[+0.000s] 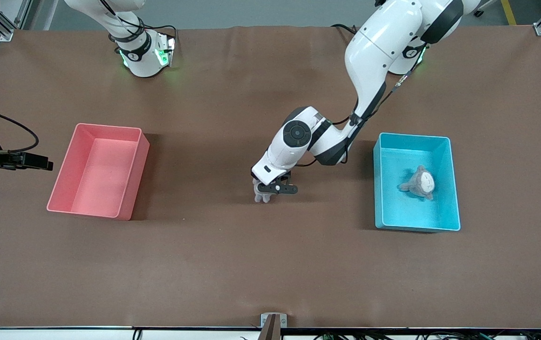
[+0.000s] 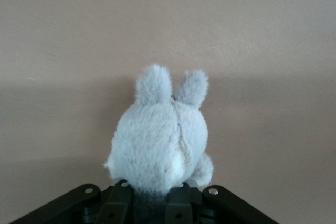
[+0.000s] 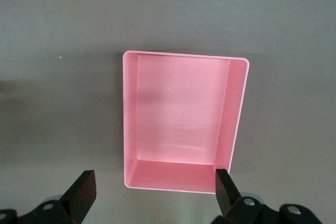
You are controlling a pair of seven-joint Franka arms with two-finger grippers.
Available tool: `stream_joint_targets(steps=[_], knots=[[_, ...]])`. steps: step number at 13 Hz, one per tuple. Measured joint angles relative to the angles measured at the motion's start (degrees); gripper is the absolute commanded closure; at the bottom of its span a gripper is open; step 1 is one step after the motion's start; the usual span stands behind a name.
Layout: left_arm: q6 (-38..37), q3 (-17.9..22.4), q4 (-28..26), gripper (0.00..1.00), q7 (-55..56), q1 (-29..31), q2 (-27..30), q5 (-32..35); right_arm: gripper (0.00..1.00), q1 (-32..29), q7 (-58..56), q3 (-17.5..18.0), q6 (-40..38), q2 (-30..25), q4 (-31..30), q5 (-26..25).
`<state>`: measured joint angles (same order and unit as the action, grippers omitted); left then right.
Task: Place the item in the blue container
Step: 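Carry the plush over the blue box with the left gripper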
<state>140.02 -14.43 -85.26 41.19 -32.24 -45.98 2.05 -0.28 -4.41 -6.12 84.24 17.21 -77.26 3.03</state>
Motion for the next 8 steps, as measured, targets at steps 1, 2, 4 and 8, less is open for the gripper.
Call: stream_joint_targets(steps=[1,2,4,8], knots=[[-4.3,0.1,0.4,0.80,-1.4,0.9,2.2,1.0,0.00,0.1,0.0,0.1,-0.2,-1.2,-0.3,0.0],[-9.4,0.1,0.8,0.80,-3.4,2.0,5.0,1.4,0.00,0.2,0.0,0.1,-0.3,-2.5,-0.9,0.0],[-21.7,0.3,0.9,0.81,-8.0,5.0,11.4,1.7,0.00,0.5,0.0,0.3,-0.2,-5.1,-3.1,-0.5],[-35.3,0.5,-3.1,0.81,-21.5,14.2,22.3,2.2,0.00,0.6,0.0,0.4,0.8,-9.2,-7.8,-0.8]])
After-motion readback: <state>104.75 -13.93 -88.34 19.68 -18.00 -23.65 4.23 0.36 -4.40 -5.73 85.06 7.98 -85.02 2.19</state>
